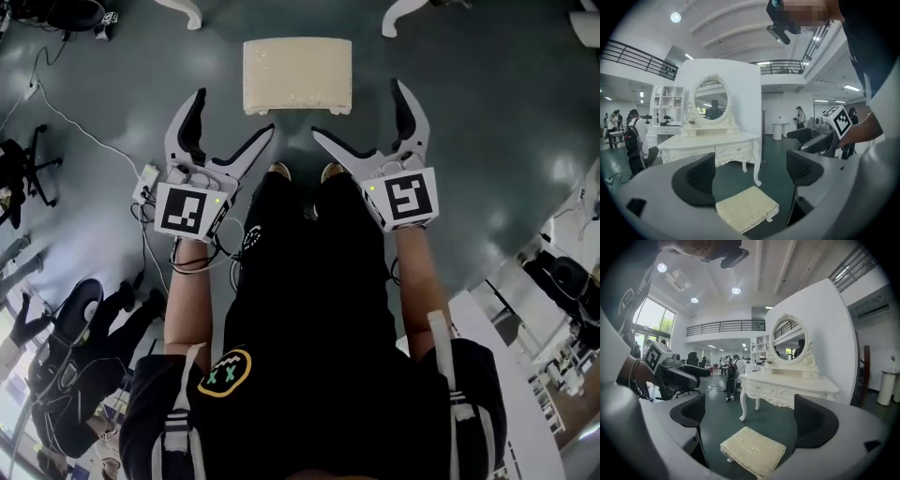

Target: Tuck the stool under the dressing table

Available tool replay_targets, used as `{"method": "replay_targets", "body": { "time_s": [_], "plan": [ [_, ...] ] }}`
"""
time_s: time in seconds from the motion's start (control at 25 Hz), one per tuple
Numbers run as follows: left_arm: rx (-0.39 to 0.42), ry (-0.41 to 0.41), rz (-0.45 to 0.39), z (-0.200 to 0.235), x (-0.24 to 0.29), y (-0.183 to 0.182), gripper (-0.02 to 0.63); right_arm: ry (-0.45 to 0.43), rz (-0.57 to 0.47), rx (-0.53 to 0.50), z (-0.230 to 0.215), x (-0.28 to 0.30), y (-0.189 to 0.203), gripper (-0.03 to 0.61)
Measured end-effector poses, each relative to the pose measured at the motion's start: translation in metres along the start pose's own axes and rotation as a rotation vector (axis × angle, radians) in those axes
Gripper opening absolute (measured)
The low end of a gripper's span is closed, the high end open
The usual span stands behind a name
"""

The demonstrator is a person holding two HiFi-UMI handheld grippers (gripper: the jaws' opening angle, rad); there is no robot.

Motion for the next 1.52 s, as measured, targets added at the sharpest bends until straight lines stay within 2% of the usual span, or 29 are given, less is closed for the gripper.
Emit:
{"method": "replay_targets", "body": {
  "time_s": [0.16,0.28,0.4,0.64,0.76,0.84,0.92,1.04,1.24,1.52],
  "plan": [
    [-0.066,0.007,0.076,0.007,0.011,0.041,0.468,0.009,0.108,0.060,-0.008,0.014,0.048,0.592],
    [-0.141,-0.003,0.171,0.011,0.029,0.100,0.468,-0.001,0.196,0.119,-0.023,0.031,0.110,0.591],
    [-0.177,-0.016,0.289,0.009,0.047,0.181,0.468,0.001,0.302,0.153,-0.037,0.045,0.193,0.589],
    [-0.270,-0.066,0.486,0.038,0.081,0.364,0.468,0.041,0.540,0.208,-0.055,0.098,0.371,0.586],
    [-0.289,-0.080,0.584,0.046,0.098,0.438,0.468,0.035,0.632,0.209,-0.062,0.114,0.437,0.570],
    [-0.275,-0.088,0.646,0.048,0.108,0.473,0.468,0.035,0.674,0.210,-0.066,0.121,0.466,0.560],
    [-0.274,-0.105,0.671,0.049,0.117,0.495,0.468,0.051,0.689,0.226,-0.070,0.128,0.486,0.538],
    [-0.316,-0.130,0.676,0.052,0.129,0.508,0.468,0.058,0.685,0.240,-0.074,0.139,0.495,0.506],
    [-0.337,-0.118,0.693,0.053,0.131,0.513,0.468,0.017,0.701,0.230,-0.072,0.143,0.498,0.486],
    [-0.338,-0.104,0.752,0.046,0.135,0.504,0.468,0.032,0.744,0.231,-0.074,0.137,0.492,0.483]
  ]
}}
Point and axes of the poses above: the fingertips, and each gripper's own axes: x forward along the fingers, z to its left, y out of its underside, the point moved 7 cm from there along -x, backward along the fingers, and after that the axes turned 3 degrees about -z, right-handed, at the moved point
